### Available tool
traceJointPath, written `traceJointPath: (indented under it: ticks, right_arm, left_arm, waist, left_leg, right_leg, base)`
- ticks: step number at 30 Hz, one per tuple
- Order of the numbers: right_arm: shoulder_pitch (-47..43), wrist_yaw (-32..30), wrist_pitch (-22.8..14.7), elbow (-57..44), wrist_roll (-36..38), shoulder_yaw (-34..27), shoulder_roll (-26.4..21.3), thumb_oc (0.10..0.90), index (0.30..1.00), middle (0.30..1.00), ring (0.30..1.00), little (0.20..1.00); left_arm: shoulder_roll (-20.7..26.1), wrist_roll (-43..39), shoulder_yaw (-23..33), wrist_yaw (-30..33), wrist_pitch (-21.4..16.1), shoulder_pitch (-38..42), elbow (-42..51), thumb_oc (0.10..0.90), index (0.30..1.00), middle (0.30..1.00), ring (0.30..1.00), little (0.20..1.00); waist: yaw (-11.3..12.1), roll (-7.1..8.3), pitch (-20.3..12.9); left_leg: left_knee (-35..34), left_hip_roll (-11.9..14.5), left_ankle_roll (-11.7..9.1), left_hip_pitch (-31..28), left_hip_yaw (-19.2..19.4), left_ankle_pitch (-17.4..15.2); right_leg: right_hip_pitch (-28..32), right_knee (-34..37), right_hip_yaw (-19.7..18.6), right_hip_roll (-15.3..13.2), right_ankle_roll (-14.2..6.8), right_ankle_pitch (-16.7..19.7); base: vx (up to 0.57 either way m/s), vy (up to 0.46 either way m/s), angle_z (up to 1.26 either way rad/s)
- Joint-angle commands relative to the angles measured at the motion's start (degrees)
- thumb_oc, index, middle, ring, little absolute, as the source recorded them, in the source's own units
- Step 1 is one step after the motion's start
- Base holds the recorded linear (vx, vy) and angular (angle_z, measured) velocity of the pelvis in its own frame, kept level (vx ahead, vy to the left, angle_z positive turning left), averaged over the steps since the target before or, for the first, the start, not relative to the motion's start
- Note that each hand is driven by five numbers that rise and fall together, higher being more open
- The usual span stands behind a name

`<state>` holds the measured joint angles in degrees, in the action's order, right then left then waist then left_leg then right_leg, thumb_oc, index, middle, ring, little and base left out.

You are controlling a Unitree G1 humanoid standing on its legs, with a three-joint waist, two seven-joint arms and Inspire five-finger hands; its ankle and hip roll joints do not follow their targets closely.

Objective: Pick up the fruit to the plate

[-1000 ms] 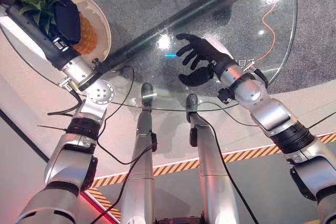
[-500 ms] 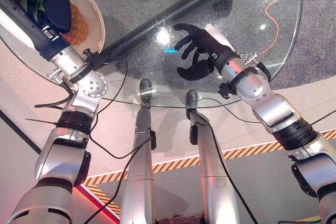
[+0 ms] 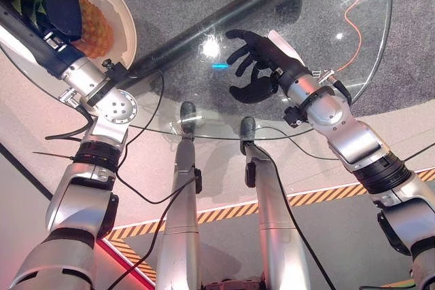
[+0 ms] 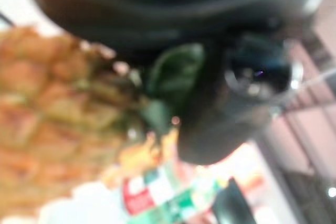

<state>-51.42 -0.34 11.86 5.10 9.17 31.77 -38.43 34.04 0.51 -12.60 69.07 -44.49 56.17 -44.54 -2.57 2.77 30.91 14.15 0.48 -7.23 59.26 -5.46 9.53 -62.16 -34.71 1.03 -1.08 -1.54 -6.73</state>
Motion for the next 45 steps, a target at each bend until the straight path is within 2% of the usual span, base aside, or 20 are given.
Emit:
traceJointPath:
  ticks: [1,4,5,6,7,16,25,45]
  right_arm:
    - [2.96,0.27,-0.65,1.82,2.41,4.84,4.02,0.800,0.900,0.900,0.900,0.900]
    - [3.18,0.14,-1.21,1.86,2.83,5.00,3.75,0.800,0.900,0.900,0.900,0.900]
    - [3.35,0.11,-1.40,1.78,2.92,5.00,3.75,0.800,0.900,0.900,0.900,0.900]
    - [3.51,0.04,-1.47,1.60,3.00,5.08,3.87,0.800,0.900,0.900,0.900,0.900]
    - [3.29,-0.06,-1.36,1.38,2.96,5.08,3.93,0.800,0.900,0.900,0.900,0.900]
    - [5.38,-0.16,-1.69,-0.33,2.05,4.50,3.74,0.800,0.900,0.900,0.900,0.900]
    - [10.86,0.12,-2.25,-3.81,-0.46,2.55,3.30,0.800,0.900,0.900,0.900,0.900]
    - [19.59,0.68,-4.78,-8.38,-3.19,-0.89,1.24,0.800,0.900,0.900,0.900,0.900]
  left_arm:
    - [0.92,-0.74,2.23,0.90,-2.52,1.91,-3.03,0.100,0.300,0.300,0.300,0.200]
    - [1.29,-0.96,2.12,0.71,-2.18,2.22,-3.37,0.100,0.300,0.300,0.300,0.200]
    - [1.41,-1.23,2.14,0.46,-2.15,2.15,-3.36,0.171,0.361,0.361,0.361,0.271]
    - [1.36,-1.28,2.18,0.31,-2.23,1.98,-3.36,0.462,0.611,0.611,0.611,0.562]
    - [1.48,-1.53,2.13,0.16,-2.22,2.26,-3.44,0.800,0.900,0.900,0.900,0.900]
    - [0.52,-1.71,1.94,-2.64,-2.08,-0.10,-2.36,0.800,0.900,0.900,0.900,0.900]
    - [-1.71,-3.91,2.68,-8.38,-0.70,-7.61,0.96,0.800,0.900,0.900,0.900,0.900]
    - [-5.80,-8.18,4.85,-13.61,0.48,-19.93,6.88,0.800,0.900,0.900,0.900,0.900]
  waist:
    - [0.87,2.57,-1.12]
    - [0.86,2.59,-1.12]
    - [0.88,2.61,-1.12]
    - [0.85,2.63,-1.12]
    - [0.71,2.63,-1.12]
    - [0.79,2.12,-1.12]
    - [1.16,1.35,-1.12]
    - [1.77,0.46,-1.12]
  left_leg:
    - [9.61,-6.83,3.63,-0.58,3.79,-9.39]
    - [9.27,-6.83,3.52,-0.71,3.62,-9.20]
    - [9.32,-6.86,3.54,-0.72,3.56,-9.25]
    - [9.40,-6.89,3.59,-0.77,3.56,-9.35]
    - [9.33,-6.93,3.61,-0.33,3.60,-8.99]
    - [8.11,-7.09,3.94,-2.70,3.57,-8.64]
    - [6.19,-7.14,4.36,-6.49,3.37,-8.74]
    - [3.29,-7.07,4.49,-10.64,3.26,-7.80]
  right_leg:
    - [1.59,11.50,2.66,2.65,-3.74,9.56]
    - [1.64,11.70,2.71,2.59,-3.84,9.71]
    - [1.61,11.61,2.75,2.62,-3.85,9.69]
    - [1.63,11.57,2.77,2.65,-3.88,9.66]
    - [1.14,11.70,2.73,2.61,-3.89,10.08]
    - [2.97,12.24,2.62,2.58,-3.88,10.02]
    - [6.32,13.19,2.75,2.51,-3.74,9.03]
    - [10.73,15.07,3.43,1.76,-3.33,8.13]
  base:
    - [-0.01,-0.028,0.04]
    - [0.00,-0.011,-0.01]
    - [0.00,-0.037,-0.01]
    - [-0.01,-0.039,0.00]
    - [0.00,0.000,0.00]
    - [-0.01,-0.018,0.00]
    - [-0.01,-0.035,0.00]
    - [0.00,-0.007,0.00]
